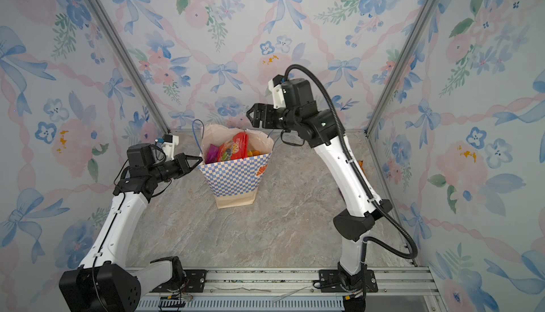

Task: Place the snacks into the paper bag
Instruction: Place the snack in the paper bag, then pick up the snack from the top-right of the table.

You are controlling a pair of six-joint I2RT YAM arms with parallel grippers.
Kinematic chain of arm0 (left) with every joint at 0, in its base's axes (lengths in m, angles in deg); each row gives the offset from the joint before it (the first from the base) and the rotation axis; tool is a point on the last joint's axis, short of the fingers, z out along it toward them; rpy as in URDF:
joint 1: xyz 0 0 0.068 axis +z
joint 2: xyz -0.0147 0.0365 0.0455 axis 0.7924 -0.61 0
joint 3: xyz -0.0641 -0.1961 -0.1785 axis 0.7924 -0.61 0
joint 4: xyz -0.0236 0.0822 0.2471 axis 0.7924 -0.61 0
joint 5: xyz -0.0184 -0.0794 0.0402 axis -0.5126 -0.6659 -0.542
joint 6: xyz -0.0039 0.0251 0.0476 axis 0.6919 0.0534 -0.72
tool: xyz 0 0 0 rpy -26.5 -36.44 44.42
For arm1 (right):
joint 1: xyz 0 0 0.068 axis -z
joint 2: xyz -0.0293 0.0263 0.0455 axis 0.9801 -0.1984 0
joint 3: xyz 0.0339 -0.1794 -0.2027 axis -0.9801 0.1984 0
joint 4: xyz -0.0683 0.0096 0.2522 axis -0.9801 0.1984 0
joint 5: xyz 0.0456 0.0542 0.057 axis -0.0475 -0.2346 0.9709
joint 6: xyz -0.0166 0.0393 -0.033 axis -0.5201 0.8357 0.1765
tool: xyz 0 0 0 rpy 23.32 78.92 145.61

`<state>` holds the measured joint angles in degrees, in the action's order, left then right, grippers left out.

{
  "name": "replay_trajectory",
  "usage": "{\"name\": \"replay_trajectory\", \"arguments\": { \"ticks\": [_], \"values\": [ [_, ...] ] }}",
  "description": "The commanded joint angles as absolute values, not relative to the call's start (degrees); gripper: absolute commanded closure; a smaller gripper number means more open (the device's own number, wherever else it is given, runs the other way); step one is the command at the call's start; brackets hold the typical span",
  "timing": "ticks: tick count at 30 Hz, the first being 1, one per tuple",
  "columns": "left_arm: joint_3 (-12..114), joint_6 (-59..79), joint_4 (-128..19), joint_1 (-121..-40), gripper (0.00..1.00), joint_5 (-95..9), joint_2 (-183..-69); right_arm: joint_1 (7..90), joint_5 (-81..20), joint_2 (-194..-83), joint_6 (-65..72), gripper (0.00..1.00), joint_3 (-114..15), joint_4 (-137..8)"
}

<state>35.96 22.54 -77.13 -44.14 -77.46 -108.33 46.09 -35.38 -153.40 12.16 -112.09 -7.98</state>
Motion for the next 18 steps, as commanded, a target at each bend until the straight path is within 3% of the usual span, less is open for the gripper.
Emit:
{"name": "replay_trajectory", "arguments": {
  "ticks": [1,6,10,13,18],
  "values": [
    [37.2,21.3,-75.8,-44.0,1.00,-80.2,-107.2,53.0,-39.9,-145.6,11.5,0.04,-104.2,-1.0],
    [37.2,21.0,-75.9,-44.0,1.00,-80.1,-106.5,68.2,-37.5,-132.2,12.3,0.00,-83.2,-2.3],
    [37.1,21.1,-75.8,-43.9,1.00,-80.2,-106.6,83.3,-29.9,-124.7,13.0,0.02,-67.4,-5.2],
    [37.2,21.1,-75.8,-43.8,1.00,-80.3,-106.7,93.1,-23.0,-123.1,12.5,0.03,-58.1,-7.5],
    [36.7,20.8,-75.9,-43.6,1.00,-80.3,-106.8,102.9,-20.9,-125.3,11.1,0.03,-47.5,-11.4]
  ]
}}
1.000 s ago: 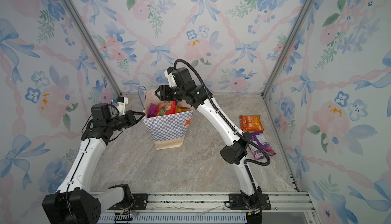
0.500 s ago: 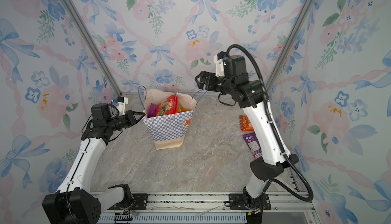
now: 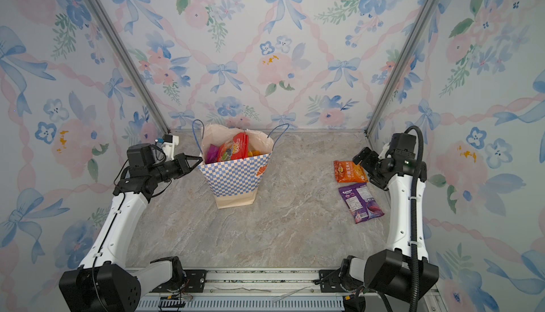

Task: Place the snacks into the paper bag
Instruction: Pick up the snack from the top-right of the table.

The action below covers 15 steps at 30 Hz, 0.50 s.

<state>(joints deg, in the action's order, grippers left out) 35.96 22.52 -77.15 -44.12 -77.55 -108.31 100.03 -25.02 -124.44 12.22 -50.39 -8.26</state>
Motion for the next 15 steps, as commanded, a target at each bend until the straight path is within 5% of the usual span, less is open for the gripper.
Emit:
{"name": "replay_trajectory", "arguments": {
  "ticks": [1,15],
  "values": [
    [36.6,20.8,-75.9,-43.6,1.00,-80.3,-107.0,104.3,-20.4,-126.7,11.1,0.03,-46.0,-12.5],
    [35.8,21.3,-75.9,-43.3,1.00,-78.8,-106.7,107.9,-17.7,-150.8,9.9,0.04,-51.9,-20.2]
  ]
}}
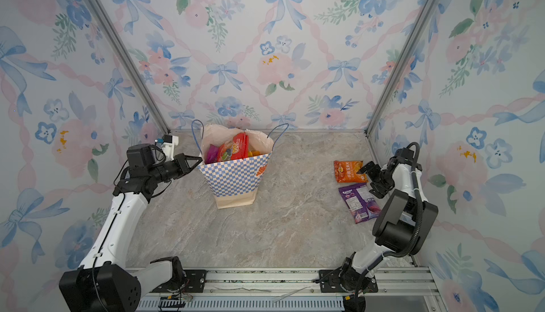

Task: Place the snacks into the paper bag
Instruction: Pick up the snack from the top-right of the table.

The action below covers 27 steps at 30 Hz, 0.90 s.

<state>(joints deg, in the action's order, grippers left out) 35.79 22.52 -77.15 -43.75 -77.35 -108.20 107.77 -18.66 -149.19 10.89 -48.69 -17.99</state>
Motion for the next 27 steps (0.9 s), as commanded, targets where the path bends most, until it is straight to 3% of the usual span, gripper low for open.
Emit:
{"name": "replay_trajectory", "arguments": {
  "ticks": [1,15,27],
  "values": [
    [36.0,21.6,-75.9,-43.3,1.00,-79.1,-106.9,107.9,-19.0,-151.7,9.6,0.03,-53.0,-20.1],
    [36.8,23.6,-75.9,-43.3,1.00,-79.3,-106.4,108.0,-22.4,-168.2,7.4,0.04,-67.7,-17.8],
    [36.8,23.3,-75.8,-43.3,1.00,-79.5,-106.3,103.7,-23.7,-173.2,5.6,0.04,-73.4,-16.5]
  ]
}}
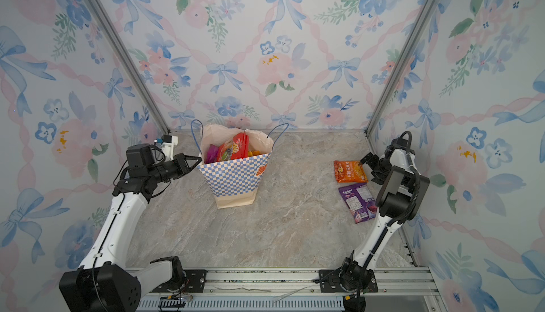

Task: Place the snacks into the paper bag
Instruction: Pick up the snack from the top-right of the table.

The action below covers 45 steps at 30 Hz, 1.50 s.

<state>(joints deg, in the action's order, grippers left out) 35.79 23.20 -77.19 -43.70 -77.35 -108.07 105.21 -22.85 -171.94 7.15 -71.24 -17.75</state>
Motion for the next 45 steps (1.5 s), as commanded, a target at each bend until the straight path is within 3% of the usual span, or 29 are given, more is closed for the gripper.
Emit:
{"name": "replay_trajectory", "arguments": {
  "ticks": [1,12,21,34,45],
  "values": [
    [36.9,23.3,-75.9,-43.3,1.00,-79.4,-106.2,103.1,-24.1,-173.5,5.5,0.03,-74.3,-16.1],
    [37.1,23.2,-75.8,-43.2,1.00,-80.0,-106.6,94.2,-37.9,-176.6,-0.8,0.03,-83.9,-5.7],
    [37.7,23.4,-75.8,-43.1,1.00,-80.3,-106.7,94.6,-53.8,-175.4,-1.8,0.03,-85.6,-1.2],
    [38.4,24.4,-75.9,-43.3,1.00,-80.0,-106.5,98.8,-41.1,-186.3,-6.3,0.04,-94.3,2.2],
    [38.1,24.6,-75.8,-43.3,1.00,-79.7,-106.9,96.8,-24.8,-187.1,-7.0,0.01,-92.6,2.9]
  ]
}}
